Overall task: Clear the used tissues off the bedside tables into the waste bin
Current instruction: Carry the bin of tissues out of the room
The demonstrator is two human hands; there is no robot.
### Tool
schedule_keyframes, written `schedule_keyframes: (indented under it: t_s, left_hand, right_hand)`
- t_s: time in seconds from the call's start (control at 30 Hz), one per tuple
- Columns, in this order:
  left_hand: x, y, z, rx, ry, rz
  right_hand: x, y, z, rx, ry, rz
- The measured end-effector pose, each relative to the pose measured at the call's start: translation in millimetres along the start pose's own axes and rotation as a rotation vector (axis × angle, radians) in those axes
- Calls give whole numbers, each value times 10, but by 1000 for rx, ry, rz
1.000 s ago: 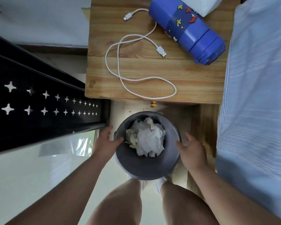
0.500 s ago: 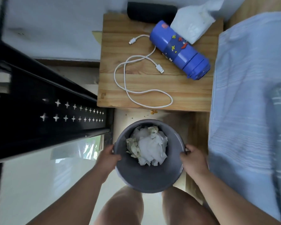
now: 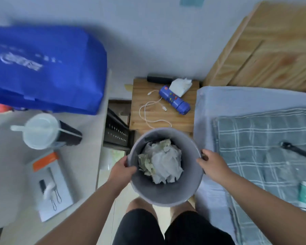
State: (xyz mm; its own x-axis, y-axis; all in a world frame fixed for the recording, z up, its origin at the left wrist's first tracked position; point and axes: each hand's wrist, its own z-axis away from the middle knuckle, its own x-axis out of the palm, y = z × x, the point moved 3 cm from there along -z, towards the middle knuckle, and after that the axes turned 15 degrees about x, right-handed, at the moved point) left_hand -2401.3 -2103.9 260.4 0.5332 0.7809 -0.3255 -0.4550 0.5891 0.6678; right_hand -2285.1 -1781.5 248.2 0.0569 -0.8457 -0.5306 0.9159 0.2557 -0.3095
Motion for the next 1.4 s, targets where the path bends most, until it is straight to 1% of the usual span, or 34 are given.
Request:
schedule_keyframes:
  t_s: [0.07,0.17,0.27,0.37,0.47,0.57,0.67,0.77,0.9,1.03,1.13,1.27,1.4]
  left_hand:
    - [-139,194,180,49,-20,8]
    - [-337,384,389,91,-86,74]
    - [-543,471,519,154,-143,141]
    - [-717,460,563,208,-222,157]
    - [-867,477,698,251,-332,108]
    - [-975,597,863,281,-463,42]
    - [-865,687,1074,310,-596,-28]
    - [-592,707,1328,328,-735,-116]
    - [6,648,1823,361,-952,-286]
    - [708,397,2576,455,-1179,-491]
    - [1128,38,3278,507,-1327,-636]
    - [1401,-685,4305,557,-1511,-778]
    - [1449,-1631,5238,580,-1655,-919]
  right_hand:
    - [-182,-75,290,-34,-1,-8]
    - [-382,-160,694,-61,43,-73]
    - [-406,-193,1130,-90,98,-134]
    - [-234,-108,1592,-67,185,-234]
    - [73,85,2070,-13,284,-358]
    - [389,318,2512,81,366,-506]
    - [701,692,2958,169,384,-628]
    - [1063,1160,3428,266,383,-733]
    - [1638,1862,4152,403,521,-921]
    - [2358,2514,5036,549,638,-1122]
    - [2986,2912,5728,645,752,-1262]
    - [3940,3318,6618,760,917,-1427]
    - [5032,3575,7461,886,1030,-1576]
